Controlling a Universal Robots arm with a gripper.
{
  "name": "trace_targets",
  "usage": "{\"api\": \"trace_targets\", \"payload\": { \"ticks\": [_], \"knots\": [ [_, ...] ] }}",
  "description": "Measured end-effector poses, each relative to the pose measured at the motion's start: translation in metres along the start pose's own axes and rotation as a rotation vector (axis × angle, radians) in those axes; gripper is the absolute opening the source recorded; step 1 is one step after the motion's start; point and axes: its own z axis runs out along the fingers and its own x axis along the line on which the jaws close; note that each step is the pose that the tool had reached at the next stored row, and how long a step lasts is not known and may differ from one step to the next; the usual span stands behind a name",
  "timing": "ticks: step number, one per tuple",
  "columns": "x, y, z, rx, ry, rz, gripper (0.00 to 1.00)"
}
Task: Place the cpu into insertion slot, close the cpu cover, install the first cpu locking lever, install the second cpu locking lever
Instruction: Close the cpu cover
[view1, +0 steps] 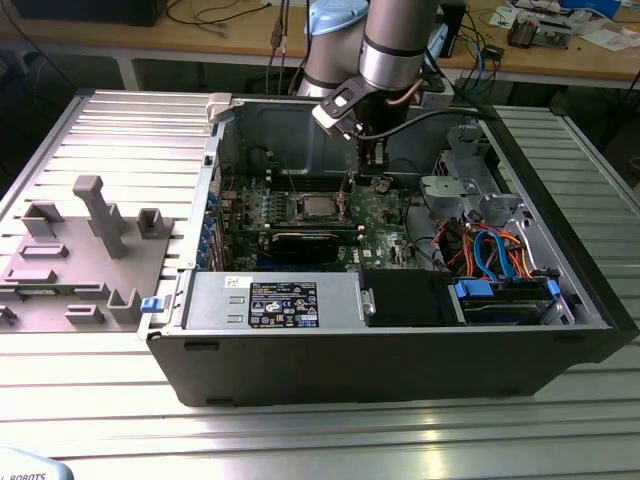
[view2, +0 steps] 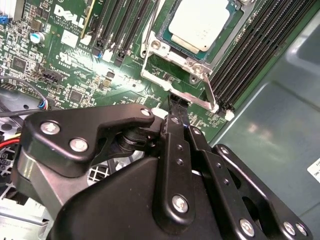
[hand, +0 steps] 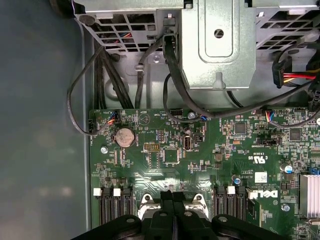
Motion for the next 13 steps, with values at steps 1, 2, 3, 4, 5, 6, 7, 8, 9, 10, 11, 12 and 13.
{"api": "trace_targets", "payload": {
  "ticks": [1, 2, 3, 4, 5, 6, 7, 8, 9, 10, 11, 12, 13],
  "knots": [
    [0.0, -0.0004, 0.0, 0.0, 0.0, 0.0, 0.11],
    [0.0, -0.0006, 0.0, 0.0, 0.0, 0.0, 0.11],
    [0.0, -0.001, 0.0001, 0.0, 0.0, 0.0, 0.11],
    [0.0, -0.0012, 0.0001, 0.0, 0.0, 0.0, 0.11],
    [0.0, -0.0015, 0.0001, 0.0001, 0.0, 0.0, 0.11],
    [0.0, -0.0017, 0.0001, 0.0, 0.0, 0.0, 0.11],
    [0.0, -0.0022, 0.0002, 0.0, 0.0001, 0.0, 0.11],
    [0.0, -0.0025, 0.0002, 0.0, 0.0, 0.0, 0.11],
    [0.0, -0.0028, 0.0002, 0.0001, 0.0, 0.0, 0.11],
    [0.0, -0.0033, 0.0002, 0.0, 0.0001, 0.0, 0.11],
    [-0.0001, -0.0036, 0.0003, 0.0, 0.0001, 0.0, 0.11],
    [-0.0001, -0.0044, 0.0003, 0.0, 0.0001, 0.0, 0.11],
    [-0.0001, -0.0047, 0.0003, 0.0, 0.0001, 0.0, 0.11]
  ]
}}
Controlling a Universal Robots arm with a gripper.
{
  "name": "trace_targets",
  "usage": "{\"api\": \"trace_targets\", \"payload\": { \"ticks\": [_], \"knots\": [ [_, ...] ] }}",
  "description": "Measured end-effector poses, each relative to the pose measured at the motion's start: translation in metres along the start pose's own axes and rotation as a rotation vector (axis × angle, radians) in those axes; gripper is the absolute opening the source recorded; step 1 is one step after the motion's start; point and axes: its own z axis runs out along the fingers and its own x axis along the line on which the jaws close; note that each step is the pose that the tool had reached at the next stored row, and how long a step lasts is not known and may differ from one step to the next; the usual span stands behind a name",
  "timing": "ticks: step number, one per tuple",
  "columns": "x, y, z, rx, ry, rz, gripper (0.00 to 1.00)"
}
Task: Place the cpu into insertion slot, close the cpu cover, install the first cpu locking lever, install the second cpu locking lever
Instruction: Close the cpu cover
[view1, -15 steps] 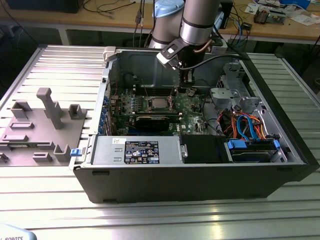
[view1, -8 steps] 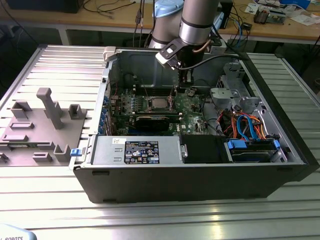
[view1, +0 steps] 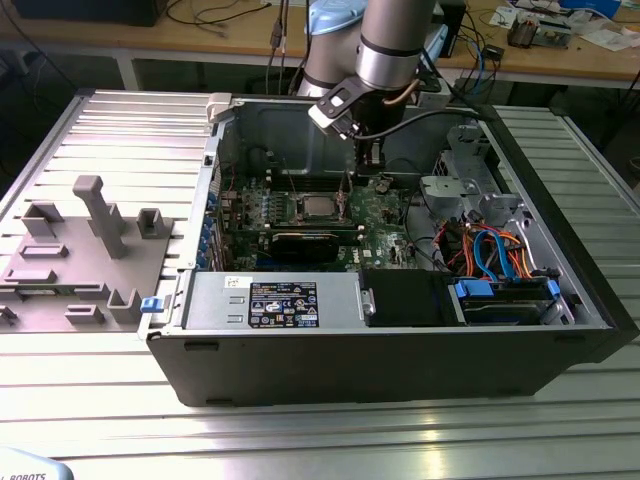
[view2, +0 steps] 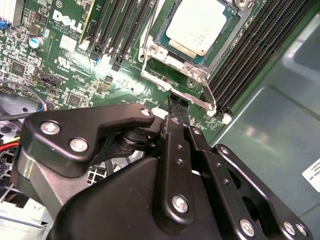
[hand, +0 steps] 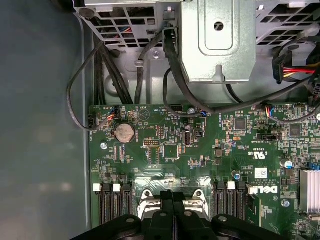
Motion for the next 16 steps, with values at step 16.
{"api": "trace_targets", "payload": {
  "ticks": [16],
  "knots": [
    [-0.0002, -0.0111, 0.0004, 0.0, -0.0001, 0.0, 0.11]
  ]
}}
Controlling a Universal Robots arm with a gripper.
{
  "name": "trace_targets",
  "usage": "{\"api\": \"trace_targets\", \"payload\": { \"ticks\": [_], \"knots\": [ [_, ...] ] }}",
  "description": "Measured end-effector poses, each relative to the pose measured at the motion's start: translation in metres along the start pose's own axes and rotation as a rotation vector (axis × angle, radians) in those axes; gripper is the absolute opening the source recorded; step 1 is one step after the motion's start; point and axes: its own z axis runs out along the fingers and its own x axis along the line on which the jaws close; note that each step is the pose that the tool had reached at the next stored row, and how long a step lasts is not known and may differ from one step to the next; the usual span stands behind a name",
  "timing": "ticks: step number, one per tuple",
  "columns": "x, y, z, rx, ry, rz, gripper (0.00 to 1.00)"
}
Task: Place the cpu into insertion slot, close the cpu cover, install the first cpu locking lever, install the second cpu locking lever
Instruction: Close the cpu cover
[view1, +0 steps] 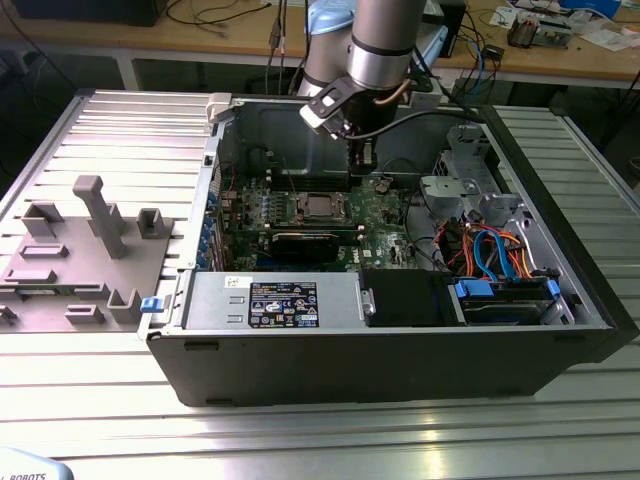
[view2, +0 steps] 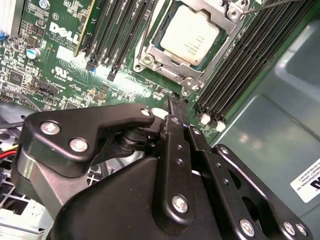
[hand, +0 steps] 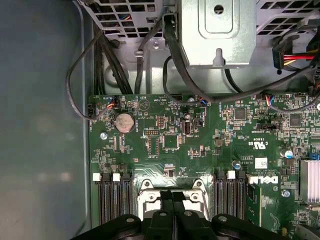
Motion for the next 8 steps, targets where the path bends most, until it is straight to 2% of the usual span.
{"api": "trace_targets", "payload": {
  "ticks": [8],
  "knots": [
    [-0.0001, -0.0053, 0.0011, 0.0001, -0.0001, 0.0, 0.11]
  ]
}}
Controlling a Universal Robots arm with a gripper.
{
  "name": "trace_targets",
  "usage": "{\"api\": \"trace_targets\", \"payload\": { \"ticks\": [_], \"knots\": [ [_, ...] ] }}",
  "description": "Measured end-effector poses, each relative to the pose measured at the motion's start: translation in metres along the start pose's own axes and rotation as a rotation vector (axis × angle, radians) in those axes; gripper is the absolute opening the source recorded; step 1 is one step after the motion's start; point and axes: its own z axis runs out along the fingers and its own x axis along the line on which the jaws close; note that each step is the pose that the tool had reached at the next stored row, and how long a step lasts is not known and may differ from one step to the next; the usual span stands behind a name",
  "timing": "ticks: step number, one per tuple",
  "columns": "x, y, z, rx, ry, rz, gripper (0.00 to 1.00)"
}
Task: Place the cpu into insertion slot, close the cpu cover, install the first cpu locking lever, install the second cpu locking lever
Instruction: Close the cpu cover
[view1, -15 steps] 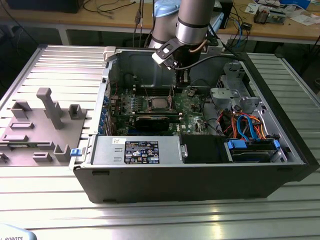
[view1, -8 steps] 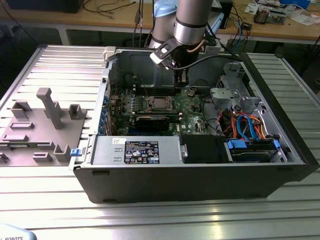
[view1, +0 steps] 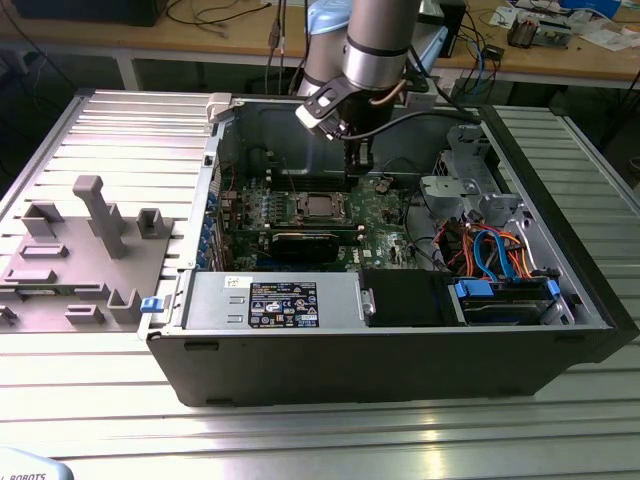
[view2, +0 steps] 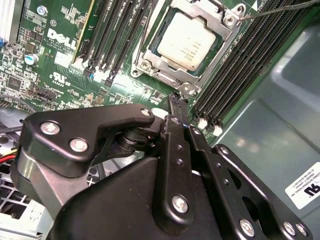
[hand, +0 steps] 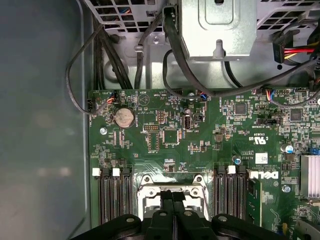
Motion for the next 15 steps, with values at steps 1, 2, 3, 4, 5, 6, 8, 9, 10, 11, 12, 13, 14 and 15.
{"api": "trace_targets", "payload": {
  "ticks": [1, 2, 3, 4, 5, 6, 8, 9, 10, 11, 12, 13, 14, 15],
  "knots": [
    [0.0, -0.0005, 0.0001, 0.0, 0.0, 0.0, 0.11],
    [0.0, -0.001, 0.0002, 0.0, 0.0, 0.0, 0.11],
    [0.0, -0.002, 0.0004, 0.0, 0.0, 0.0, 0.11],
    [-0.0001, -0.0029, 0.0006, 0.0, 0.0001, 0.0, 0.11],
    [-0.0001, -0.0043, 0.0009, -0.0001, 0.0001, 0.0, 0.11],
    [-0.0001, -0.0056, 0.001, 0.0, 0.0, 0.0, 0.11],
    [-0.0001, -0.007, 0.0013, 0.0, 0.0001, 0.0, 0.11],
    [-0.0001, -0.0081, 0.0015, 0.0, 0.0001, 0.0, 0.11],
    [-0.0001, -0.0087, 0.0016, 0.0, 0.0001, 0.0, 0.11],
    [-0.0002, -0.0094, 0.0017, 0.0, 0.0001, 0.0, 0.11],
    [-0.0002, -0.0106, 0.0019, 0.0, 0.0001, 0.0, 0.11],
    [-0.0002, -0.0113, 0.002, 0.0, 0.0001, 0.0, 0.11],
    [-0.0002, -0.012, 0.0021, 0.0, 0.0001, 0.0, 0.11],
    [-0.0002, -0.0133, 0.0023, -0.0001, 0.0001, 0.0, 0.11]
  ]
}}
